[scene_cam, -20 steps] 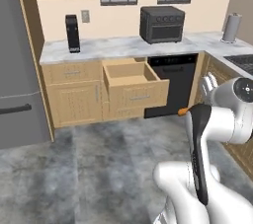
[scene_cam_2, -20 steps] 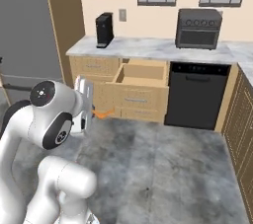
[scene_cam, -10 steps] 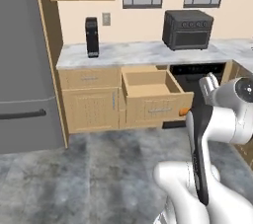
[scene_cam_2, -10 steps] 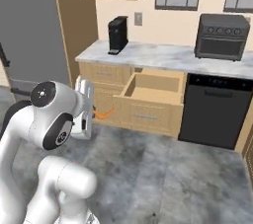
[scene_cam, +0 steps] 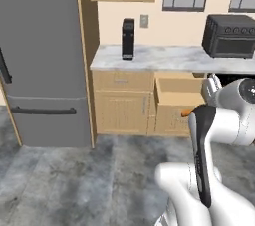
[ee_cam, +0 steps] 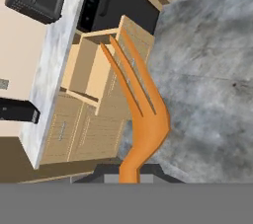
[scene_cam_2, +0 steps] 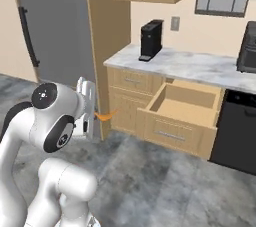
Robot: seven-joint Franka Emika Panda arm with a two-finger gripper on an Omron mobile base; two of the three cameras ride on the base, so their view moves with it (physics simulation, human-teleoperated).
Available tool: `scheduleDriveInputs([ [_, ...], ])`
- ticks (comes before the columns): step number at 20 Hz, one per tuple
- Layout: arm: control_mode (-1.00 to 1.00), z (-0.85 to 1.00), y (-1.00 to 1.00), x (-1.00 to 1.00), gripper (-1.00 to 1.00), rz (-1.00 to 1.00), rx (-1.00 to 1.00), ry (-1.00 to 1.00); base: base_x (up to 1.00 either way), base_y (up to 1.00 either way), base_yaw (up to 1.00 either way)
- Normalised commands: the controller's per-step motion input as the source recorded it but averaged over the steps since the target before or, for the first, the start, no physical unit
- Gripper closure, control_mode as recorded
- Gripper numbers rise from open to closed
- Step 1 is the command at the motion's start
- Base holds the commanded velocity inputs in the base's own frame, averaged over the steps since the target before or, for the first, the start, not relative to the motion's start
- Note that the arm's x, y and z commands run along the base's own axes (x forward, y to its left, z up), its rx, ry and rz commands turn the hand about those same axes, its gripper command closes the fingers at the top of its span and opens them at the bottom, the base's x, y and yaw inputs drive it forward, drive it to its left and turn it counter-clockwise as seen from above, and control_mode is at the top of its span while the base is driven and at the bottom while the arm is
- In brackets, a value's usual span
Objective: Organize the utensils by type. Pick up the wooden spoons from the counter and place them in the open cabinet. Then pick up the metallic utensils from the counter and place them in the open drawer.
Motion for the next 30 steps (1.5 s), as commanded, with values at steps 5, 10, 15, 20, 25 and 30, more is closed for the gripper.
scheduleDriveInputs([
  [5, 1.0, 0.0, 0.0, 0.0, 1.0, 0.0, 0.0, 0.0, 0.58, 0.3, 0.32],
  [10, 1.0, 0.0, 0.0, 0.0, 1.0, 0.0, 0.0, 0.0, 0.7, 0.24, 0.31],
  [15, 1.0, 0.0, 0.0, 0.0, 1.0, 0.0, 0.0, 0.0, 0.85, 0.25, 0.24],
  [20, 1.0, 0.0, 0.0, 0.0, 1.0, 0.0, 0.0, 0.0, 0.91, 0.25, 0.14],
  [25, 1.0, 0.0, 0.0, 0.0, 1.0, 0.0, 0.0, 0.0, 0.77, 0.28, -0.01],
  [30, 1.0, 0.0, 0.0, 0.0, 1.0, 0.0, 0.0, 0.0, 0.6, 0.21, -0.19],
])
